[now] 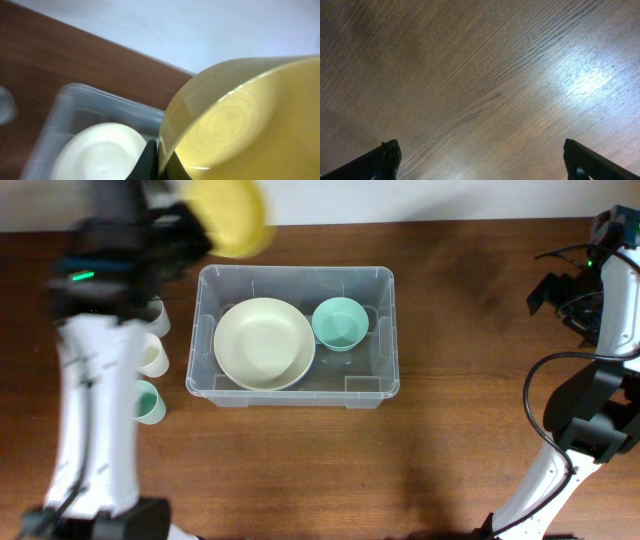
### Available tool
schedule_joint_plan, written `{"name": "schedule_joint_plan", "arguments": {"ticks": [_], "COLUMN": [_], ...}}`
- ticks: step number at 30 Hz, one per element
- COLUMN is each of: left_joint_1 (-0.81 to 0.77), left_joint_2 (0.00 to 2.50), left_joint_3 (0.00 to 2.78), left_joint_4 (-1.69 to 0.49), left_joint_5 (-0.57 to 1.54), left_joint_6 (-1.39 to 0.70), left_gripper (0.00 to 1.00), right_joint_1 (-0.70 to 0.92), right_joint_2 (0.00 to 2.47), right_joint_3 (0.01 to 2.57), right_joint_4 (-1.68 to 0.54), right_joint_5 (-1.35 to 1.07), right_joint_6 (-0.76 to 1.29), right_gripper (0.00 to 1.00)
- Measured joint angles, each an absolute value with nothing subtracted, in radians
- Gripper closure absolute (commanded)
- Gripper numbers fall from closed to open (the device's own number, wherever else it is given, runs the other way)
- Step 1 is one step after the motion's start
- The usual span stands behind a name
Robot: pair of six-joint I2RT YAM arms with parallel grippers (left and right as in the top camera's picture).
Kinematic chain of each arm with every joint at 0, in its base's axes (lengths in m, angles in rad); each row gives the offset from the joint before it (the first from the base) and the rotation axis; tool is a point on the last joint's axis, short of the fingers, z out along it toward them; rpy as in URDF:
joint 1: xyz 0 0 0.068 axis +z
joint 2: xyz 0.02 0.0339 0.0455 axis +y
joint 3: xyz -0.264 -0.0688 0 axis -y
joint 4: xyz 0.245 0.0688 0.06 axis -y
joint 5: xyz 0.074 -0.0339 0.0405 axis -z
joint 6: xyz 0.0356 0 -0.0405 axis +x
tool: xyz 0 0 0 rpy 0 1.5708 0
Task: Pack container
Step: 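Lift the yellow bowl and carry it over the bin, then lower the yellow bowl onto the mint-green bowl and release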
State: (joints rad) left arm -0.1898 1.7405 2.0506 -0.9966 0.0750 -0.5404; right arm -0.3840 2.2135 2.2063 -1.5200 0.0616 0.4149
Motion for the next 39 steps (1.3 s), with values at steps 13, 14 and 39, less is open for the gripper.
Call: {"name": "schedule_joint_plan", "arguments": {"ticks": [13,14,39], "left_joint_1": [-0.428,-0.428,-0.43], "left_joint_2": [2.168,2.183,2.29], "left_joint_3": [2.04,2.04,2.04], "left_joint_4": [-0.963,-0.965,-0.983], "left_joint_5": [0.044,0.044,0.068], "left_joint_6": [-0.427,-0.422,-0.391], "left_gripper": [0.99,0.99,0.16], "right_joint_1": [-0.384,-0.384,-0.384], "right_joint_2": [2.214,2.214,2.214], "right_joint_3": [2.206,2.206,2.206], "right_joint_4": [-1.52,-1.52,-1.52], "right_joint_5": [0.062,0.062,0.062], "right_joint_6": [0.415,0.415,0.415], "right_gripper": [0.01,0.01,0.01]}}
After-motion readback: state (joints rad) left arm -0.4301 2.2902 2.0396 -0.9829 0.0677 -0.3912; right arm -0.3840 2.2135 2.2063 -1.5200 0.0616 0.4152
